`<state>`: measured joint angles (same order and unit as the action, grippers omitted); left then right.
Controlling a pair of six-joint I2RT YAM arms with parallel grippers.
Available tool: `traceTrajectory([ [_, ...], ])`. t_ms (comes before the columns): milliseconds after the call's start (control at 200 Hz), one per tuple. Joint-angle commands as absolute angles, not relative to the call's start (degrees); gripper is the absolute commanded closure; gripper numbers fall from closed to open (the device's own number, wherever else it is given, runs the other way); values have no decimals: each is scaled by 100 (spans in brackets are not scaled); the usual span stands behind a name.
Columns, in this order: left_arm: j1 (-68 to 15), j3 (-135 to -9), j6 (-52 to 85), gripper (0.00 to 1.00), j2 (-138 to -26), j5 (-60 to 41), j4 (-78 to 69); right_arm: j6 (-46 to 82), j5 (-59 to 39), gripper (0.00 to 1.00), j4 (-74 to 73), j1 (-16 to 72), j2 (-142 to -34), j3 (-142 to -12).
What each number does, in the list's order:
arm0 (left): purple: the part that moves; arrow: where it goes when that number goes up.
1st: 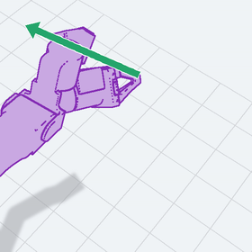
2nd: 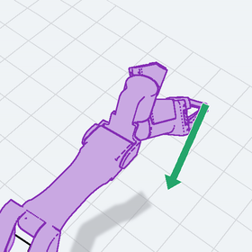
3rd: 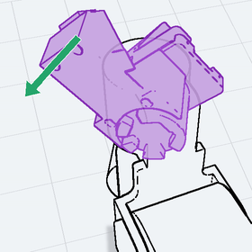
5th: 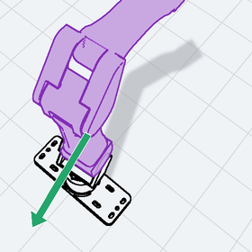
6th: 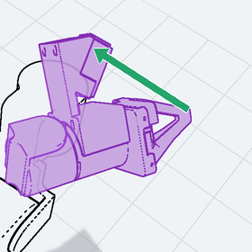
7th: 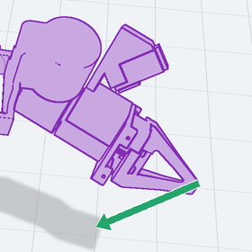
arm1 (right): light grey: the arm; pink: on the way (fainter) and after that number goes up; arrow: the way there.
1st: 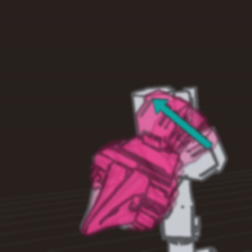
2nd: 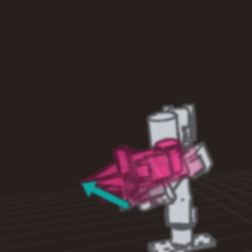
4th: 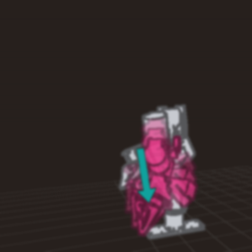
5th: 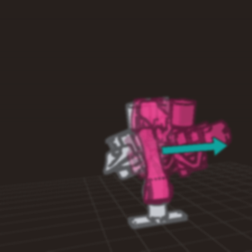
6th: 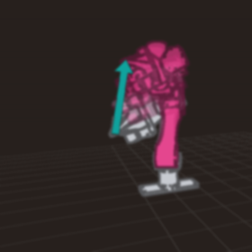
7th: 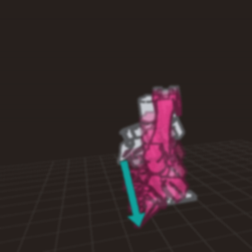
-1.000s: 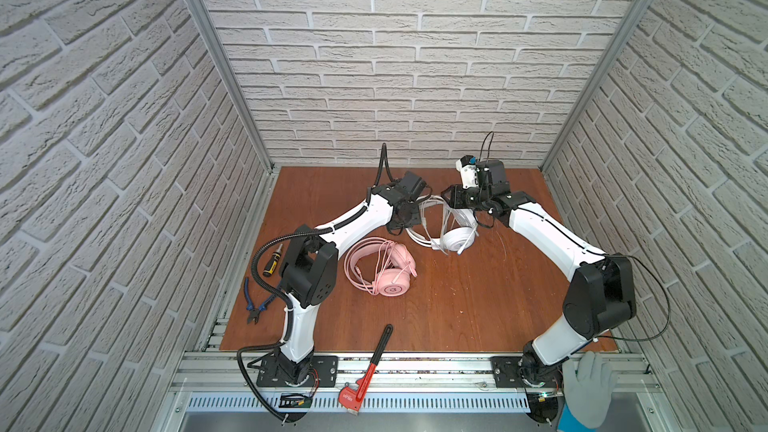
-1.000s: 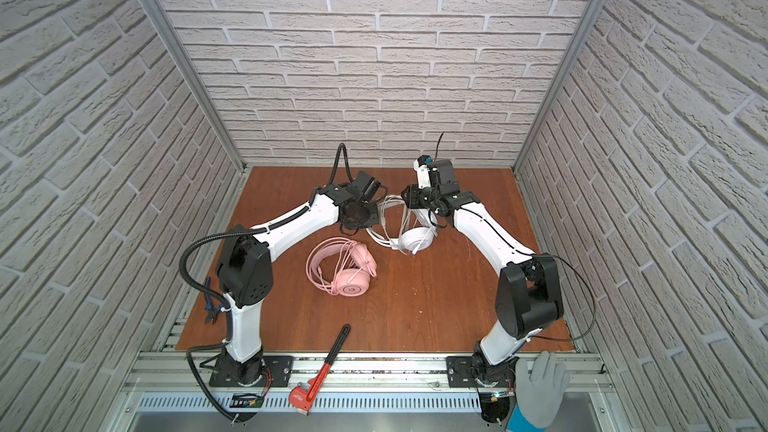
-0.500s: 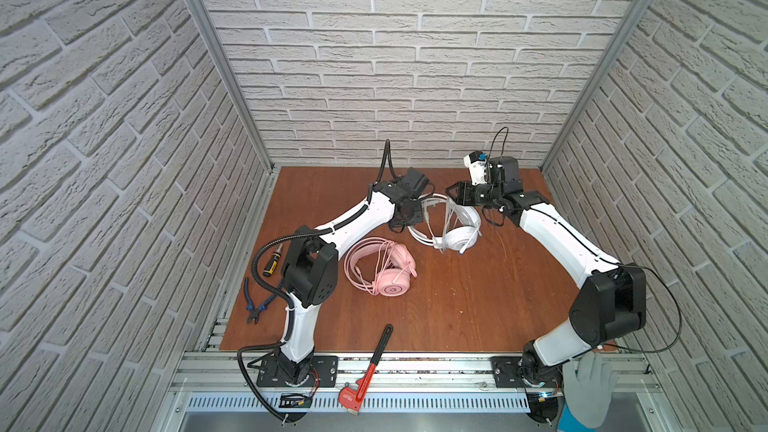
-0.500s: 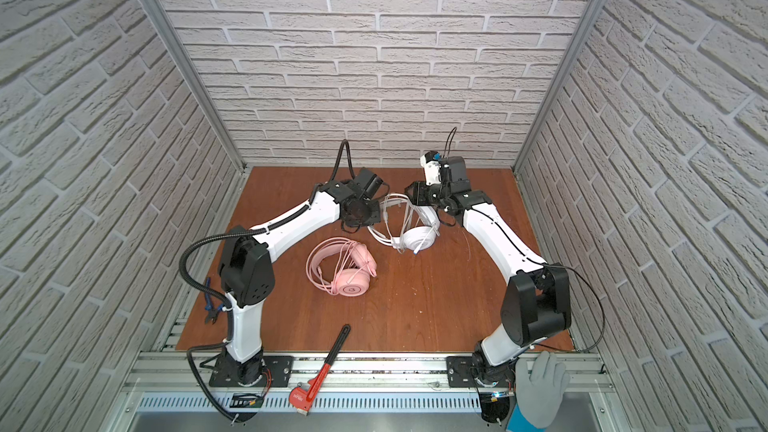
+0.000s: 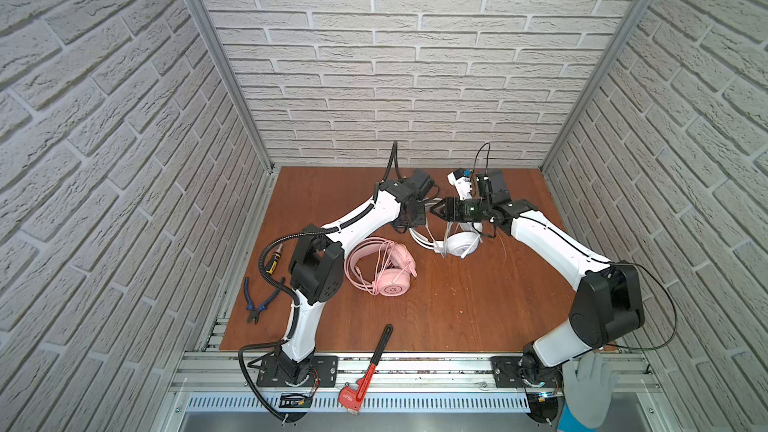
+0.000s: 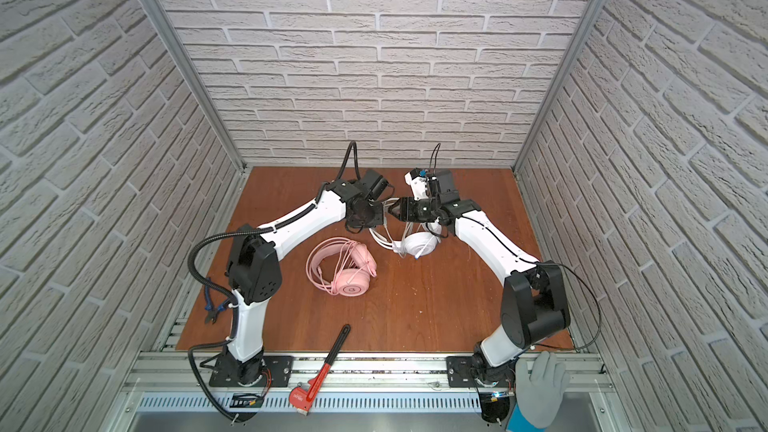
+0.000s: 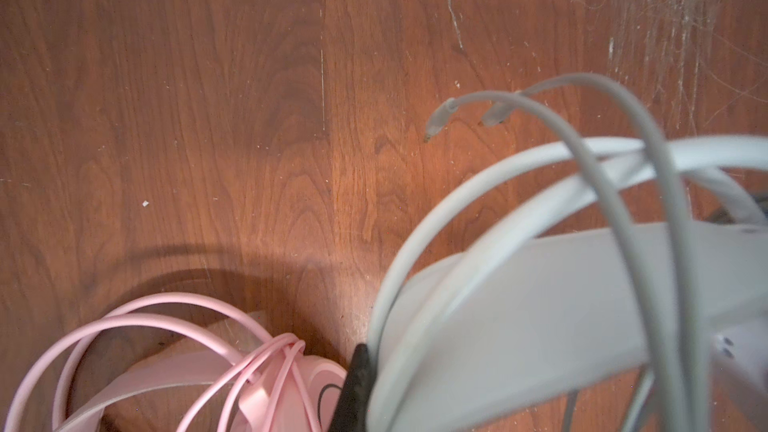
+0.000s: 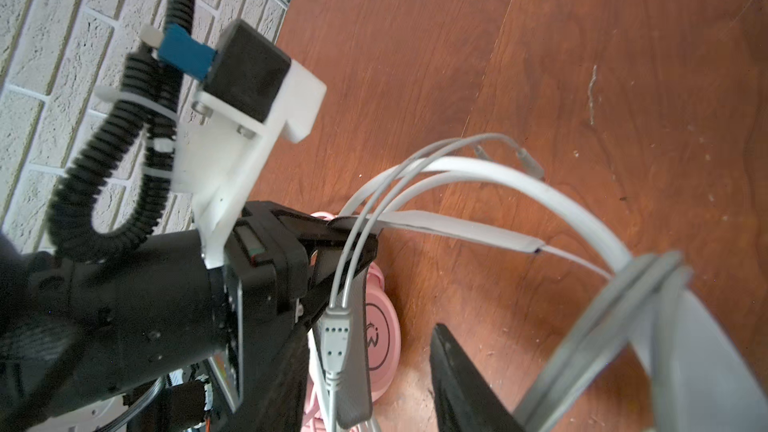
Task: Wrap the headphones
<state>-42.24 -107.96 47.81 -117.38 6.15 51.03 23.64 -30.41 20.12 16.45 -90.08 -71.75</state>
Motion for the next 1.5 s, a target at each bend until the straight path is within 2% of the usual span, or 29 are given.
traceTrajectory([
  [0, -4288, -11091, 4747, 100, -11645, 648, 4966, 2534, -3212, 51, 2006, 1722, -8961, -7145],
  [245, -4342, -11223, 4676, 100, -11707, 708, 5124, 2715, -3322, 51, 2059, 1854, -9246, -7249],
  [670, -4412, -11426, 4500, 100, -11811, 804, 5279, 2930, -3943, 62, 1904, 1969, -9771, -7493],
  [840, -4419, -11418, 4500, 100, -11810, 860, 5332, 3032, -3875, 84, 1871, 1964, -9801, -7475],
  [975, -4412, -11311, 4517, 100, -11735, 952, 5356, 3217, -3384, 93, 1632, 1843, -9380, -7178],
  [1250, -4404, -10777, 4731, 100, -11487, 986, 5079, 3052, -2587, 94, 1926, 1461, -8817, -7040],
  [1495, -4460, -10299, 5077, 100, -11241, 985, 4691, 2707, -2189, 94, 2417, 1406, -8851, -7049],
])
